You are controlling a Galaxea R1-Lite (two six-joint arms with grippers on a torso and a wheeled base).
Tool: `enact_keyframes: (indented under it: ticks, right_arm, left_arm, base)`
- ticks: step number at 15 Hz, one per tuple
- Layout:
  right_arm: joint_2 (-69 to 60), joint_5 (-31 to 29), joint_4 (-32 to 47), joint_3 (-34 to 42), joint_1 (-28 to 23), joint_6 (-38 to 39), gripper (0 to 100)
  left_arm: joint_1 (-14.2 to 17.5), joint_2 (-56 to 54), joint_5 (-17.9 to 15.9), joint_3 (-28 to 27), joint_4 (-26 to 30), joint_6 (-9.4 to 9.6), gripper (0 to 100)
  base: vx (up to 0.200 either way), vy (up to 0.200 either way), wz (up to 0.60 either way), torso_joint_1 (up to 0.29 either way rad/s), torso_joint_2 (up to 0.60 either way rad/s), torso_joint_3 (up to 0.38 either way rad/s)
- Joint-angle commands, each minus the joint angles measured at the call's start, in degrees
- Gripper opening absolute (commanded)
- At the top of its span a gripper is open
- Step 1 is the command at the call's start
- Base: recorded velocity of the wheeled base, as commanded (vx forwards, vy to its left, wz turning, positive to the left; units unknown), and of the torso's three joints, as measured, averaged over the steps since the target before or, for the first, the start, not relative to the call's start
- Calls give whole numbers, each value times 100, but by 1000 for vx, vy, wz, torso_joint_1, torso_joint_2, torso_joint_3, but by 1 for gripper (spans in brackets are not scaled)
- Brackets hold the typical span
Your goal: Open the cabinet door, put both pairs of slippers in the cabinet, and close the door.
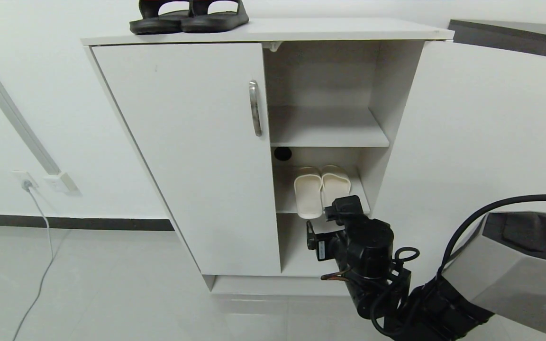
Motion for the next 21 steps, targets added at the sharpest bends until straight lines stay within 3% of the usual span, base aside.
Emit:
enact_keyframes:
  ticks: [1, 7, 21]
  right_arm:
    - [28, 0, -4, 2, 9, -4, 100]
    - [37, 0, -13, 10, 18, 4, 100]
    - [151, 0, -303, 142, 35, -39, 100]
  left_arm:
    - [0, 9, -1, 0, -1, -9, 0]
    - [0, 9, -1, 0, -1, -18, 0]
    - [0, 9, 8, 0, -1, -27, 0]
  base:
    - [0, 0, 0, -2, 2, 203]
    - [0, 0, 0, 0, 1, 90]
    - [0, 200, 0, 3, 1, 4]
